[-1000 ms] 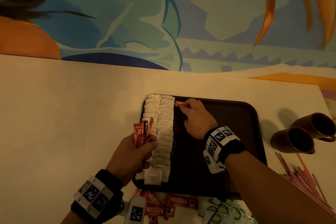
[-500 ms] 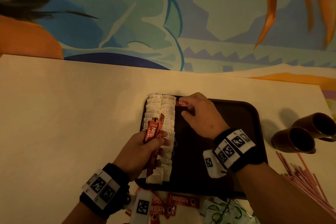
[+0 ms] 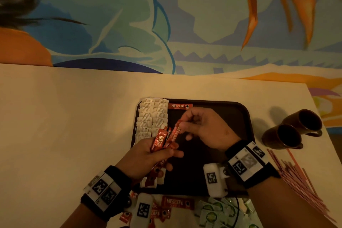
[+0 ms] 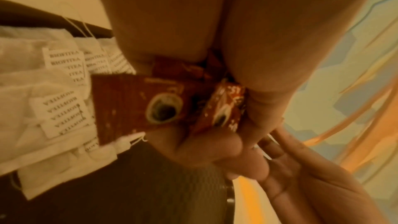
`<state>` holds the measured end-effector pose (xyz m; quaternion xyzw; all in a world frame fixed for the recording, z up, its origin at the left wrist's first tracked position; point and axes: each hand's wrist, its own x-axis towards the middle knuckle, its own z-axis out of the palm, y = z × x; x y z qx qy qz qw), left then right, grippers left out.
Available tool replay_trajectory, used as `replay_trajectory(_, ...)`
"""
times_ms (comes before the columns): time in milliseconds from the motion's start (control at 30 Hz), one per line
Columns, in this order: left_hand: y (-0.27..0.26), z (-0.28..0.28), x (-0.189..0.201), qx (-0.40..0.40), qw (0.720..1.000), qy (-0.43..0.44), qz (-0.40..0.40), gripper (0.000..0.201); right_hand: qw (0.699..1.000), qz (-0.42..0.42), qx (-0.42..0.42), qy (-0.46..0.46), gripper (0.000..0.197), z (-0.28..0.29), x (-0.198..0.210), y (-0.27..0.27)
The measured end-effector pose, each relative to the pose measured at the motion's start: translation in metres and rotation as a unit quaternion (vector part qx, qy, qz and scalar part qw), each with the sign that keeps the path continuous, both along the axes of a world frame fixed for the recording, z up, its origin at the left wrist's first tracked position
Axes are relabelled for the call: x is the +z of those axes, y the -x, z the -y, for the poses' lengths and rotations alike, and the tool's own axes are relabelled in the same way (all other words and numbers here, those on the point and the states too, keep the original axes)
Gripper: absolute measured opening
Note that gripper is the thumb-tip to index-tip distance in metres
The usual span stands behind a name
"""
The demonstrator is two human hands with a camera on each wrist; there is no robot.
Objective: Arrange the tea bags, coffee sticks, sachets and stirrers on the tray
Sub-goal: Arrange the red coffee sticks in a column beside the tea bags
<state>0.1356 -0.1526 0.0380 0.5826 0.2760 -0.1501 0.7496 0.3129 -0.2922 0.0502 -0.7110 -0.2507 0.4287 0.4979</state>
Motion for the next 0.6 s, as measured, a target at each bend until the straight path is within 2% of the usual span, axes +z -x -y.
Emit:
replay_trajectory(67,0.002,-0.002,-0.003,-0.001,1.000,-0.018,-0.006,0.022,0.995,-0.077,-0.055,-0.045,0.008,0.009,0.009,-0.006)
replay_trajectory(133,0.005,-0.003,-0.006,0.029,0.999,-0.024,-0.016,0.019,0.987,-0.105,-0.094,-0.076,0.007,0.018,0.017,-0.011)
replay_trajectory(200,0.004,-0.003,-0.007,0.075,0.997,-0.022,-0.015,0.018,0.991,-0.073,-0.084,-0.069,0.009,0.024,0.019,-0.010)
replay_trajectory(267,-0.001,-0.001,-0.006,0.112,0.994,-0.005,-0.003,0.020,0.999,-0.019,-0.032,-0.029,0.016,0.024,0.018,0.000)
replay_trajectory(367,-0.011,0.004,-0.006,0.116,0.993,0.009,0.021,0.024,0.998,0.055,0.040,0.016,0.025,0.019,0.005,0.021)
replay_trajectory(500,-0.015,0.004,-0.007,0.125,0.991,-0.015,0.035,0.018,0.997,0.072,0.025,0.014,0.027,0.019,-0.010,0.030)
replay_trajectory(600,-0.015,0.001,-0.011,0.150,0.986,-0.062,0.033,0.016,0.998,0.049,0.021,0.024,0.031,0.027,-0.010,0.029)
